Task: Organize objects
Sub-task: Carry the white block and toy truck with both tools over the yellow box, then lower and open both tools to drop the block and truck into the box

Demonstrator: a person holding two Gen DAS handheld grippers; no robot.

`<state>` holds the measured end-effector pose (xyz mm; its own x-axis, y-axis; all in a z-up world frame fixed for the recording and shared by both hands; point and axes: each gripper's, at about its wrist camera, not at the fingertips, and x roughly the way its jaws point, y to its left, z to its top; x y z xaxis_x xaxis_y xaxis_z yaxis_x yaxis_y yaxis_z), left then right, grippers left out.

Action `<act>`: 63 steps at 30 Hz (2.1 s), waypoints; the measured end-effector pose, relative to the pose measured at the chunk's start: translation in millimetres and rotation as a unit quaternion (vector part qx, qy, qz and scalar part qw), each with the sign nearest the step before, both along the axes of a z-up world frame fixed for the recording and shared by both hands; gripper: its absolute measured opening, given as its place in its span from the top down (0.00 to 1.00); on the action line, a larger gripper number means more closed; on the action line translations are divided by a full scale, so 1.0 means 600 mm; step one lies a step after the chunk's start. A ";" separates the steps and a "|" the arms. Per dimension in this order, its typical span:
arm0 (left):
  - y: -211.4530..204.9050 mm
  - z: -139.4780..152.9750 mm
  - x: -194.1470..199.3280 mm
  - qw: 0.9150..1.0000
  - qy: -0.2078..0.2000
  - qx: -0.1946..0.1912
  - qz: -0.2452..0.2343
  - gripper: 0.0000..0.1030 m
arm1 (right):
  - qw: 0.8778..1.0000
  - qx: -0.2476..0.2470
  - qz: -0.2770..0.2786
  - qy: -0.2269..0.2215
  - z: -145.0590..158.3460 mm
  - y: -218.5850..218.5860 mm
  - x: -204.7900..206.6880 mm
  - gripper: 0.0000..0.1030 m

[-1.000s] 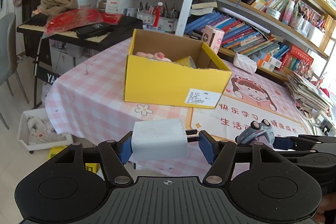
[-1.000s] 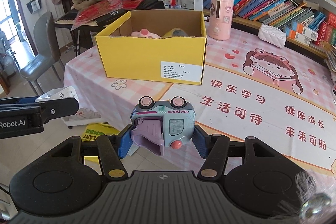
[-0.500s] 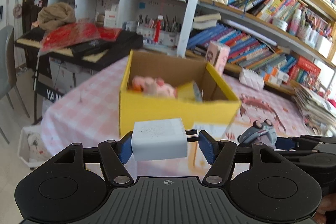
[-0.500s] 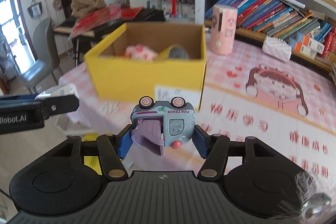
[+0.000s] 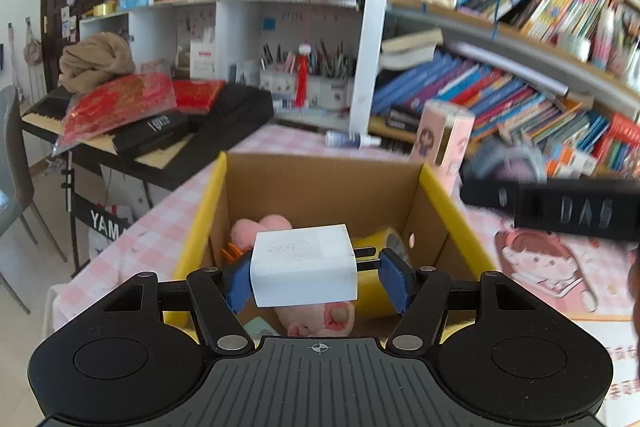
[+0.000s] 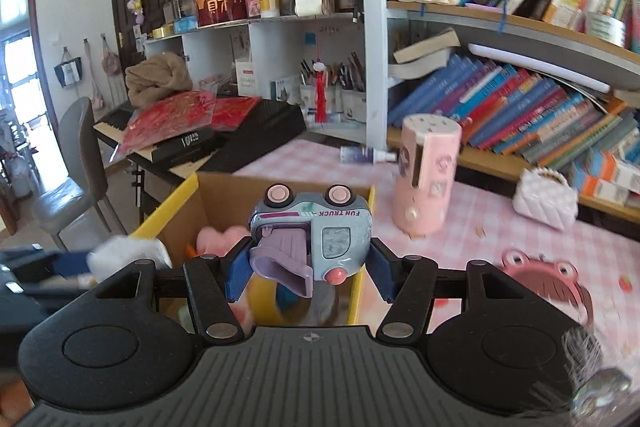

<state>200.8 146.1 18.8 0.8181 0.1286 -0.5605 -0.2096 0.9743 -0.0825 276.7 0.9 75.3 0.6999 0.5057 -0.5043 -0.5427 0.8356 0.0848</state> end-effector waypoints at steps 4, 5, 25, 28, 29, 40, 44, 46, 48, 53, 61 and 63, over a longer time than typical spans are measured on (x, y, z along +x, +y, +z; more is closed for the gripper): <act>-0.009 -0.029 0.034 1.000 0.030 0.003 0.000 0.38 | 1.000 0.000 0.021 0.016 -0.001 0.022 0.045 0.44; -0.010 -0.036 0.040 0.999 0.037 0.003 0.000 0.38 | 0.999 -0.002 0.025 0.020 -0.004 0.028 0.053 0.44; -0.017 -0.062 0.057 0.997 0.074 0.027 0.003 0.16 | 0.986 -0.068 0.121 0.097 -0.087 0.113 0.110 0.44; -0.016 -0.056 0.042 0.997 0.068 0.036 0.005 0.13 | 0.984 -0.071 0.127 0.104 -0.094 0.120 0.111 0.44; -0.014 -0.054 0.034 0.997 0.068 0.036 0.006 0.13 | 0.983 -0.072 0.130 0.107 -0.095 0.121 0.111 0.44; -0.008 -0.021 -0.044 0.998 0.017 0.052 0.032 0.05 | 0.978 -0.108 0.155 0.091 -0.100 0.150 0.092 0.44; -0.002 -0.016 -0.072 0.998 0.005 0.041 0.044 0.05 | 0.977 -0.117 0.161 0.079 -0.100 0.154 0.080 0.44; 0.004 -0.016 -0.081 0.998 0.003 0.035 0.056 0.05 | 0.975 -0.136 0.161 0.072 -0.107 0.159 0.076 0.44; 0.011 -0.016 -0.089 0.997 0.001 0.027 0.067 0.05 | 0.973 -0.154 0.166 0.054 -0.112 0.164 0.069 0.44; 0.020 -0.011 -0.106 0.997 -0.009 0.024 0.077 0.05 | 0.968 -0.193 0.158 0.042 -0.131 0.178 0.064 0.43; 0.032 -0.007 -0.129 0.996 -0.022 0.016 0.087 0.04 | 0.982 -0.150 0.103 0.048 -0.113 0.137 0.050 0.18; 0.032 -0.004 -0.134 0.996 -0.026 0.014 0.083 0.04 | 0.986 -0.136 0.093 0.035 -0.097 0.120 0.033 0.18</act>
<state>120.6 165.3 16.5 0.8120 0.2791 -0.5126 -0.3635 0.9290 -0.0701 296.3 72.9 16.9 0.5665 0.4619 -0.6824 -0.6897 0.7190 -0.0858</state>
